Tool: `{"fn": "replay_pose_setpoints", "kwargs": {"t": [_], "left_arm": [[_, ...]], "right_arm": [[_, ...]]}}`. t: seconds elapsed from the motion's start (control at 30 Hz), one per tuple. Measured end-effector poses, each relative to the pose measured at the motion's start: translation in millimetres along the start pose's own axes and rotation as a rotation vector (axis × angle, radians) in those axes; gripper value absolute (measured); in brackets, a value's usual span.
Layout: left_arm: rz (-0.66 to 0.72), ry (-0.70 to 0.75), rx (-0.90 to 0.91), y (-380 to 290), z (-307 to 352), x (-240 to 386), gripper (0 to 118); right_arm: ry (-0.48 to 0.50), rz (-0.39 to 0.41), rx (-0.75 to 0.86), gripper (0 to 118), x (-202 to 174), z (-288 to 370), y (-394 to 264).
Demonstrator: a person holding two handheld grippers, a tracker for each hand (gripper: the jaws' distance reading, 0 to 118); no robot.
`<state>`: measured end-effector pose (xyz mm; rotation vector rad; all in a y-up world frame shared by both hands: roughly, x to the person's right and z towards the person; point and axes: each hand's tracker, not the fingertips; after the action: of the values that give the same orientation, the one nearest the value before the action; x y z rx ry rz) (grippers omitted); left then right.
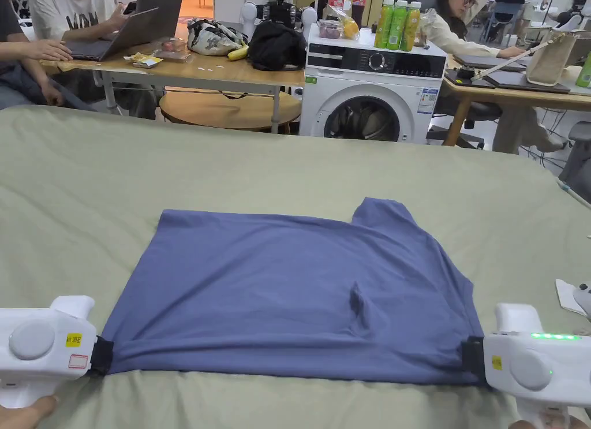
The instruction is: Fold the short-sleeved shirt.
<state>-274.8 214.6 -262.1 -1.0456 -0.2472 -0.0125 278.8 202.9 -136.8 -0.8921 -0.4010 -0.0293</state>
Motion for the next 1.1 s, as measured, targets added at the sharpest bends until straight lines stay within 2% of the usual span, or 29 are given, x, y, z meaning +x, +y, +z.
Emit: {"fn": "replay_pose_setpoints", "kwargs": {"t": [0.07,0.13,0.17,0.2,0.23,0.27,0.3,0.33,0.43,0.73,0.93,1.1], "left_arm": [[-0.008,0.009,0.002,-0.5,-0.6,1.0,5],[-0.014,0.015,0.004,-0.7,-0.1,2.4,5],[-0.015,0.018,0.007,-1.0,0.2,2.0,5],[-0.016,0.019,0.010,-1.5,0.9,2.1,5],[-0.015,0.019,0.014,-2.1,1.9,1.9,5],[-0.011,0.019,0.020,-2.8,3.4,1.5,5],[-0.010,0.018,0.027,-3.3,5.5,1.3,5],[-0.014,0.020,0.039,-3.7,8.7,1.5,5],[0.000,0.014,0.090,-0.8,19.9,-2.0,5],[0.031,-0.064,0.228,54.5,47.3,-8.3,5],[0.041,-0.067,0.252,123.5,32.6,-17.9,5],[0.060,-0.061,0.230,169.2,-4.1,-21.6,5]], "right_arm": [[0.046,0.003,-0.078,57,2.4,-17.1,-9.2],[0.102,-0.005,-0.138,44,-0.3,-30.4,-17.9],[0.078,-0.007,-0.078,28,-2.4,-27.1,-21.6],[0.070,0.010,-0.022,5,-5.3,-20.2,-22.0],[0.095,0.019,-0.039,5,-7.2,-19.4,-20.8],[0.159,0.003,-0.048,5,-10.2,-19.5,-19.9],[0.149,-0.012,-0.051,4,-12.9,-18.5,-18.7],[0.100,0.009,-0.046,4,-15.9,-16.8,-17.5],[0.106,0.023,-0.031,4,-15.4,-7.1,-10.9],[0.162,-0.079,0.054,4,-3.5,21.6,59.2],[0.164,-0.117,0.076,4,-5.7,-6.6,124.5],[0.168,-0.144,0.078,4,-17.3,-48.1,161.0]]}}
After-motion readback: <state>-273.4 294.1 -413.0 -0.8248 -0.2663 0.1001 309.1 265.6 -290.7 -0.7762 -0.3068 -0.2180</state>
